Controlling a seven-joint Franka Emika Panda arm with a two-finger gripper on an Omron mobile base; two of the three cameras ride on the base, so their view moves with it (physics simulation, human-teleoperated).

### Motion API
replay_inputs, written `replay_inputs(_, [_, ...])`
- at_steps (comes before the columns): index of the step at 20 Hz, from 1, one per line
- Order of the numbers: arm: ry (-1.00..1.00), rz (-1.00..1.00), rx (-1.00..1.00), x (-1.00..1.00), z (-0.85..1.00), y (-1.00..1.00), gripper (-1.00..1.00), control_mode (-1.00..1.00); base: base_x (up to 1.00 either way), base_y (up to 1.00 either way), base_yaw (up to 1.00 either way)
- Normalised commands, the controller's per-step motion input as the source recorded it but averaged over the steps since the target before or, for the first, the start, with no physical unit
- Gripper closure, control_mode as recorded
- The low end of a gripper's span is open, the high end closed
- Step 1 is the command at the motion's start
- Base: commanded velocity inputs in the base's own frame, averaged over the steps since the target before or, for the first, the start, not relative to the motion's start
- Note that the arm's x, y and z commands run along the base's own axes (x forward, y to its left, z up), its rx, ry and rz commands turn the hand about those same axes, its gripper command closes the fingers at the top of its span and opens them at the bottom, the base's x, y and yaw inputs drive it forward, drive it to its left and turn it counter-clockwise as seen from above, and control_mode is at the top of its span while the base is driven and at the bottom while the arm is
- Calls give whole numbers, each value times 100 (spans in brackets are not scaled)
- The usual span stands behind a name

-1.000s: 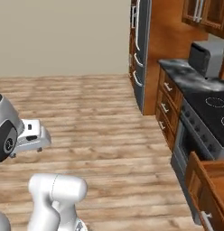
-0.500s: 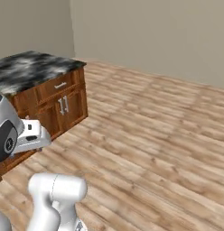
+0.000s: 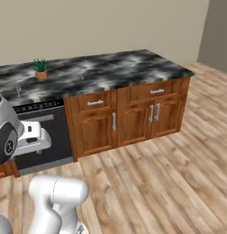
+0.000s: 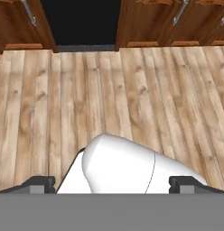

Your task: Organize the utensils by type. Pick up the wooden spoons from the counter and place them in the open cabinet. Then pick up the metallic utensils from the counter and place them in the open drawer.

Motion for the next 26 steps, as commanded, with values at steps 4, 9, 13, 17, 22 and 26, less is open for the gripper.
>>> replay_inputs(4, [0, 0, 0, 0, 0, 0, -100, 100, 68, -24, 60])
replay_inputs(9, [0, 0, 0, 0, 0, 0, -100, 100, 65, -18, 29])
replay_inputs(13, [0, 0, 0, 0, 0, 0, -100, 100, 53, -3, 20])
replay_inputs(17, [0, 0, 0, 0, 0, 0, -100, 100, 70, 0, 50])
replay_inputs(22, [0, 0, 0, 0, 0, 0, -100, 100, 61, 8, 28])
replay_inputs(26, [0, 0, 0, 0, 0, 0, -100, 100, 51, 36, -10])
